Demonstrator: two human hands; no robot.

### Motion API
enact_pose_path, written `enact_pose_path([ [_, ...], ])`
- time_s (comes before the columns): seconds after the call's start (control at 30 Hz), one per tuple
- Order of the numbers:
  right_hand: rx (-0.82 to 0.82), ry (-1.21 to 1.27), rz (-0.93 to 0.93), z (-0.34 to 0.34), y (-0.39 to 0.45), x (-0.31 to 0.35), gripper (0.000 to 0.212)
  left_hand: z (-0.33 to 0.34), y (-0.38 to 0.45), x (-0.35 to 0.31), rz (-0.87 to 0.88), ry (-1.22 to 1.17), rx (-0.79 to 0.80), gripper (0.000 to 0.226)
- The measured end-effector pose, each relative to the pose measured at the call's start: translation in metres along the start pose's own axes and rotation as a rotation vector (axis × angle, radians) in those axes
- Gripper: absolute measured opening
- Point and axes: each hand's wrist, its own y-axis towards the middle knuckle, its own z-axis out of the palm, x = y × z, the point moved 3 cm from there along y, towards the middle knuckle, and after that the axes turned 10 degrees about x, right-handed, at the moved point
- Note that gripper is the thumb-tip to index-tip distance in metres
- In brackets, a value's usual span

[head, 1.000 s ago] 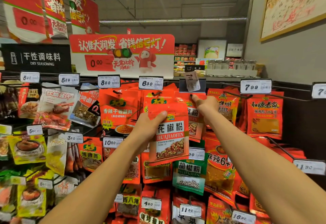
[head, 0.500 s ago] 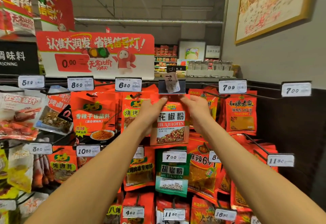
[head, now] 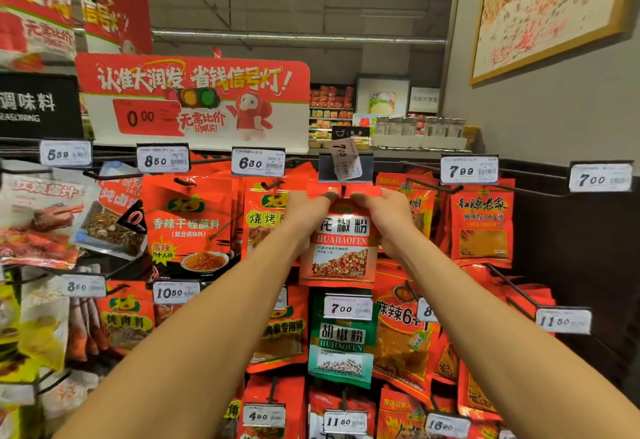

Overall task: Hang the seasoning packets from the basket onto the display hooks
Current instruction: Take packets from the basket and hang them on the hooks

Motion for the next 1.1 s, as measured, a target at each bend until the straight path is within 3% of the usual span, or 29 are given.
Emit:
enact_pose_path([
  [0.2,-0.240,-0.277,0.043,0.008,0.032,-0.002,0.022,-0.015,0.008,0.015,-0.012,0.069,-0.124,0.016],
  [0.37,-0.272,-0.401,0.078,0.013,0.050,-0.001,0.047,-0.039,0.003,0.021,-0.052,0.012,-0.117,0.005],
  [0.5,-0.202,-0.255,0.099,0.006,0.043,-0.009,0.025,-0.047,-0.006,0.021,-0.023,-0.011,-0.047,0.004],
  [0.67,-0.248,-0.255,0.003,-0.027,-0.003,-0.019,0.020,-0.049,-0.033,0.026,0.023,-0.009,0.092,0.009],
  [0.73,-0.202,-0.169,-0.010,-0.037,-0.027,-0.026,0.006,-0.048,-0.050,0.030,0.021,0.003,0.135,0.011],
  [0.9,0.057,-0.109,0.047,-0.041,-0.096,-0.055,0.017,-0.055,-0.093,0.074,-0.045,-0.011,0.190,0.018],
  [1.1,0.139,-0.044,0.300,-0.045,-0.168,-0.156,0.020,-0.081,-0.144,0.185,-0.296,-0.045,0.095,0.019],
])
